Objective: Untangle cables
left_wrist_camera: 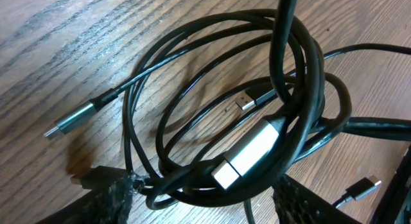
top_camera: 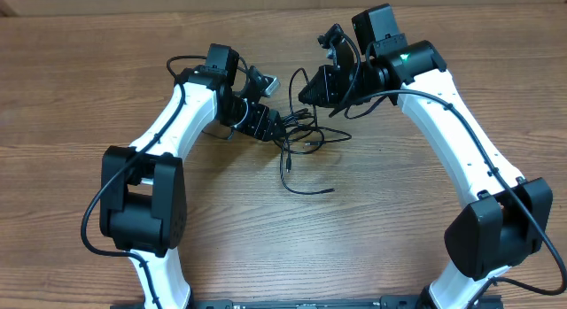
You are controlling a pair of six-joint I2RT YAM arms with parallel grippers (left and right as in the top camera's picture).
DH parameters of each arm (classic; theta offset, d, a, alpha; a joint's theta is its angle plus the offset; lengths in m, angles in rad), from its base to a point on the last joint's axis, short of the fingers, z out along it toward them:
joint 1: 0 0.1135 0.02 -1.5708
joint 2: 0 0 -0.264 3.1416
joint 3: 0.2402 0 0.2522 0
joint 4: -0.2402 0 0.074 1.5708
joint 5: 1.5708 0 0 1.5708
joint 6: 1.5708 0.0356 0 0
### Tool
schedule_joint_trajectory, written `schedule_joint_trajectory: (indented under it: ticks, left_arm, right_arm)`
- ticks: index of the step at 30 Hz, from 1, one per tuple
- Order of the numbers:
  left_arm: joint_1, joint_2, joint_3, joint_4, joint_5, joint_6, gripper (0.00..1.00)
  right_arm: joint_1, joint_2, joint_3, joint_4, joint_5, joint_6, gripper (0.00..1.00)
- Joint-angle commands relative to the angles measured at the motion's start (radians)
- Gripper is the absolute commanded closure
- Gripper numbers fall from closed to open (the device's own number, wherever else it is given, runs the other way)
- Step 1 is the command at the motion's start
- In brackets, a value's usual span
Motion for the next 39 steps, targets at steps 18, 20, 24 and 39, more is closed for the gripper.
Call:
schedule_joint_trajectory:
  ticks: [18,20,24,39]
  left_arm:
    - [-0.063,-0.008,-0.019,0.031,-0.106,0.002,0.94]
    - [-0.06,-0.007,-0.019,0.031,-0.148,-0.028,0.96]
    - [-0.042,-0.007,-0.019,0.025,-0.247,-0.106,0.96]
    - [0.09,-0.008,-0.024,-0.026,-0.401,-0.317,0.96]
  right_arm:
    - [0.0,-0.014,-0.003,-0.002,0.001,0.003,0.96]
    - [-0.001,-0.014,-0.003,-0.005,0.023,0.003,0.96]
    - [-0.021,-0.014,-0.003,-0.014,0.089,0.003,0.96]
    - [-0.261,-0.014,-0.003,-0.085,0.088,0.003,0.96]
